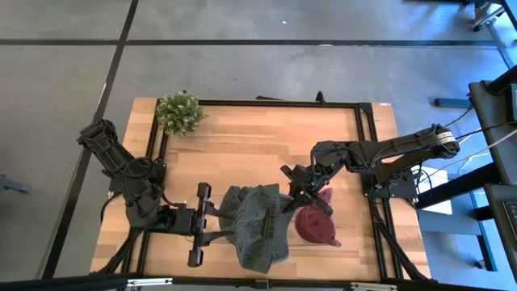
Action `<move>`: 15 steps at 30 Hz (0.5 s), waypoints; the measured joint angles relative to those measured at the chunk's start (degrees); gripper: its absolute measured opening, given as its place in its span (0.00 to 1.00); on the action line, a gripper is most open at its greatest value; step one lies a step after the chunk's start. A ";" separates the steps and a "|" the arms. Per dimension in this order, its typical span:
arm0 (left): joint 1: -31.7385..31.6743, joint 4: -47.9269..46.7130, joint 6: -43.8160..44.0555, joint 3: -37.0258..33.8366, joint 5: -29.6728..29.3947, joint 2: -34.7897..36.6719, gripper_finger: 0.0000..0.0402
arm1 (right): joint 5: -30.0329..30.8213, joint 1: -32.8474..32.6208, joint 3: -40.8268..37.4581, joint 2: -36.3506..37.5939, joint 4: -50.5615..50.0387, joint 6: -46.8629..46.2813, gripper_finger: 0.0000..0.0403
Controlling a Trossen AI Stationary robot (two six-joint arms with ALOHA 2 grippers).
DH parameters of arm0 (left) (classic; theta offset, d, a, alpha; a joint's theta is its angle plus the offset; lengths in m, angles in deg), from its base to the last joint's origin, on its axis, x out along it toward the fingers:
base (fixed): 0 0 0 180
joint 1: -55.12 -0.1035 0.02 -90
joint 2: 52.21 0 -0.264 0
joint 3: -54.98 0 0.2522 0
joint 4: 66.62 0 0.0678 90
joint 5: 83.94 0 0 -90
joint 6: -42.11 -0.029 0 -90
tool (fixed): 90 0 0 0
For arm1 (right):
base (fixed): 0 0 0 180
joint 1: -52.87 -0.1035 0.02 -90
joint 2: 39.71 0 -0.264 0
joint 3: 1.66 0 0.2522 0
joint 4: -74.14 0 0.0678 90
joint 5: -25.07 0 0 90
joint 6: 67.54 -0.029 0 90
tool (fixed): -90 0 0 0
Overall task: Pick & Place hat
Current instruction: Put the grey cap into the left transparent bin
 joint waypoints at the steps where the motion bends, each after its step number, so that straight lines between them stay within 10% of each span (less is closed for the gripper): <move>1: 0.00 0.02 0.00 0.00 0.01 0.00 0.29 | 0.01 0.00 0.00 0.00 0.00 0.00 0.04; 15: 0.00 0.01 0.00 0.00 0.02 0.00 0.16 | 0.05 0.00 0.00 0.00 0.00 0.00 0.04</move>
